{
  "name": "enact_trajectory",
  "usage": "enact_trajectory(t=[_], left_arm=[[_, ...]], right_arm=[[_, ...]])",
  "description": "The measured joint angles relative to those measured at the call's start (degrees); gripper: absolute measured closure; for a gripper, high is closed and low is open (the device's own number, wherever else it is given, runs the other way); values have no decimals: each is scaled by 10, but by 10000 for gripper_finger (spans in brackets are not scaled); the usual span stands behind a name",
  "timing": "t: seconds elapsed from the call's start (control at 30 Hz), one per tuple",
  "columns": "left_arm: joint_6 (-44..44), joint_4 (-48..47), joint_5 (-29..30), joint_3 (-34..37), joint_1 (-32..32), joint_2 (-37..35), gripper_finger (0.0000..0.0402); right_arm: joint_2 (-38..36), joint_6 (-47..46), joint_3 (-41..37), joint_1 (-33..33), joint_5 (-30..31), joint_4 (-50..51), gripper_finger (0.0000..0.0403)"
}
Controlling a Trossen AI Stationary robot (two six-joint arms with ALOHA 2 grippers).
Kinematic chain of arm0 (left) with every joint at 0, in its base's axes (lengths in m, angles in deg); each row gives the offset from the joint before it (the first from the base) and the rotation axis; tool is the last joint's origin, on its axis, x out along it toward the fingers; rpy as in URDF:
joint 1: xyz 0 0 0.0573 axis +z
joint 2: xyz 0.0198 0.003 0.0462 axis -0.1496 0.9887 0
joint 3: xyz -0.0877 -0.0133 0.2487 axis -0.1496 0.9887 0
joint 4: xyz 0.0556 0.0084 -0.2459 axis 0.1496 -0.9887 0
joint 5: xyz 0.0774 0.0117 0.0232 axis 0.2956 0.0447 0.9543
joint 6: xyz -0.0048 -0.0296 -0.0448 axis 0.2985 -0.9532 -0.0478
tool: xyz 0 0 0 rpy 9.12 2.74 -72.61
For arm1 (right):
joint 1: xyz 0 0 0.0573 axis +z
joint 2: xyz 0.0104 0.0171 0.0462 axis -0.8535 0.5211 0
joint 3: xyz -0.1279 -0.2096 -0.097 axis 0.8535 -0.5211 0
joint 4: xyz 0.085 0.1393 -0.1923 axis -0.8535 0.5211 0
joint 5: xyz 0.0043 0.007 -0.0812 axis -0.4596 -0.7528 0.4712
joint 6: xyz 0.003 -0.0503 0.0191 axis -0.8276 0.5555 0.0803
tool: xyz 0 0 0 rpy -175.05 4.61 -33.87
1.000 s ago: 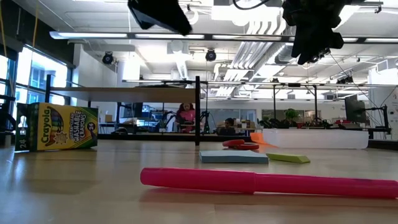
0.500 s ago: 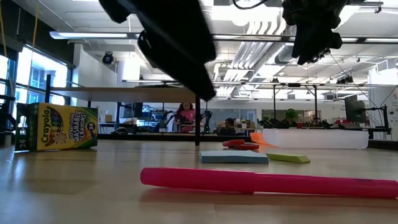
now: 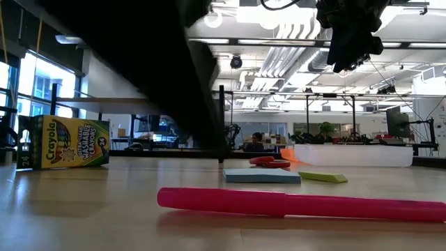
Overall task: Pack school essentials
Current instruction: Put the pink pen into the orange supply box
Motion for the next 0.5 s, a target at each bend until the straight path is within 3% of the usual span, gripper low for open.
enact_trajectory(t=[0.3, 0.5], left_arm=[[-1, -1, 2, 0, -2, 25, 76], [0, 9, -4, -3, -2, 39, 103]], right_arm=[[0, -6, 0, 0, 0, -1, 259], [0, -6, 0, 0, 0, -2, 259]])
